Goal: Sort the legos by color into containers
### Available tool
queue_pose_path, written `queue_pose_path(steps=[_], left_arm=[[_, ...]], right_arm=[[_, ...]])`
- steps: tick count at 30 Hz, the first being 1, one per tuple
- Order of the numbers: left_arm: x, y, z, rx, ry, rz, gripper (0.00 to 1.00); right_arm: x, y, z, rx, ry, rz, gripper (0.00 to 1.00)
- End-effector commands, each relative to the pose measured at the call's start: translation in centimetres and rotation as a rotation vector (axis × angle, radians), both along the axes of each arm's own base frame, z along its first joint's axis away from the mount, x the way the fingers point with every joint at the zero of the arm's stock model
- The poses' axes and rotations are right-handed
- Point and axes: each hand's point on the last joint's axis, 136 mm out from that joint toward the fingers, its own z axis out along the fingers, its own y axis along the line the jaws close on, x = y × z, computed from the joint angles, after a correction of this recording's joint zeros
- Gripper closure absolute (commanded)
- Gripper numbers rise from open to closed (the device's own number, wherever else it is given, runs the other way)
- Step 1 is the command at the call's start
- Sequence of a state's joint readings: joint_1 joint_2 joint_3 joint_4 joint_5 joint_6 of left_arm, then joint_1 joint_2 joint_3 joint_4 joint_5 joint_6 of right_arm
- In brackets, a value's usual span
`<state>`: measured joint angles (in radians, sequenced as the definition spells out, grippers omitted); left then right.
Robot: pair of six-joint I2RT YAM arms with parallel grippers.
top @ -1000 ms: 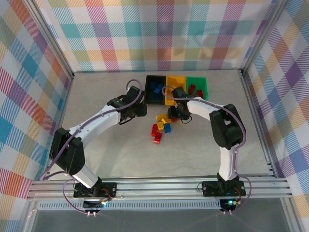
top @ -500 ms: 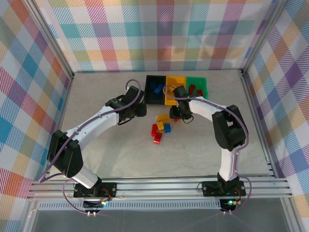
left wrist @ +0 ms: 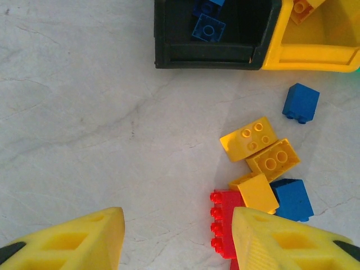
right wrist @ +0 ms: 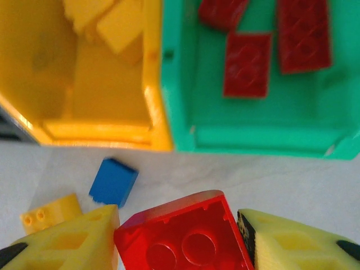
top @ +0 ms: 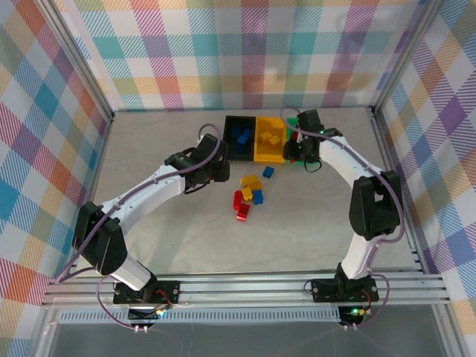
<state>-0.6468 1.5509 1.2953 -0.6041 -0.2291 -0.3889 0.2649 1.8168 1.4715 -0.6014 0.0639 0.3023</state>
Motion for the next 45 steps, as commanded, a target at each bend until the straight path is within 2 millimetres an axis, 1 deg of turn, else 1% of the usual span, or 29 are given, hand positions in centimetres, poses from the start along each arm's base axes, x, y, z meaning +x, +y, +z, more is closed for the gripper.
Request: queue_pose_path(steps=[1,5,9,12,16,19,22,24,27,31,36,37,39,42,45], left_arm=[[-0.4,-0.2,2.1,-0.012,-0.028,-0.014,0.47],[-0.6,-0.4,2.2,-0.011,-0.027,-0.021,0.47],[-0.8,-0.8,2.1,-0.012,-0.021,-0.034,0.47],[-1.0,-0.9,2.0,-0.003,-0.017,-0.038,0.47],[-1.2,-0.9,1.9,0.001,-0.013,-0.044,0.47],[-1.3,-1.5,1.5,-0.004,0.002,-0.063,0.47],[-1.4,-2.5,0.9,0.001,0.024,-0.092,0.46],[-1.5,-3.3,0.4,0.011,0.035,-0.108,0.45],[-1.6,-5.0,-0.4,0.010,0.057,-0.138,0.44],[-1.4,-7.1,-2.4,0.032,0.098,-0.174,0.44],[-0.2,-9.5,-5.0,0.035,0.118,-0.229,0.44],[0.1,-10.0,-5.4,0.039,0.123,-0.244,0.43],[0.5,-10.8,-6.5,0.055,0.145,-0.273,0.43],[1.3,-11.8,-8.2,0.067,0.166,-0.293,0.42],[1.6,-12.8,-9.3,0.064,0.183,-0.313,0.41]], right_arm=[[2.4,-1.3,1.1,-0.003,-0.024,0.007,0.48],[5.2,-2.7,0.7,0.010,-0.026,-0.017,0.47],[7.5,-3.2,0.2,0.022,-0.018,-0.024,0.48],[8.8,-3.4,-0.2,0.020,-0.015,-0.024,0.48],[9.9,-3.6,-0.3,0.015,-0.012,-0.028,0.46],[10.4,-4.0,-0.3,0.012,-0.006,-0.034,0.36],[10.4,-4.2,0.6,0.009,-0.017,-0.028,0.27],[10.1,-4.2,1.6,0.003,-0.034,-0.022,0.22],[8.8,-4.4,3.1,0.008,-0.048,-0.016,0.21],[5.8,-3.8,4.9,0.065,-0.087,0.001,0.21],[0.5,-3.4,5.5,0.119,-0.106,0.013,0.21],[-0.3,-3.4,5.7,0.129,-0.111,0.012,0.21],[-2.3,-3.5,5.5,0.142,-0.108,0.009,0.21],[-4.5,-3.5,5.3,0.158,-0.101,0.005,0.20],[-6.3,-3.7,4.9,0.164,-0.087,0.000,0.20]])
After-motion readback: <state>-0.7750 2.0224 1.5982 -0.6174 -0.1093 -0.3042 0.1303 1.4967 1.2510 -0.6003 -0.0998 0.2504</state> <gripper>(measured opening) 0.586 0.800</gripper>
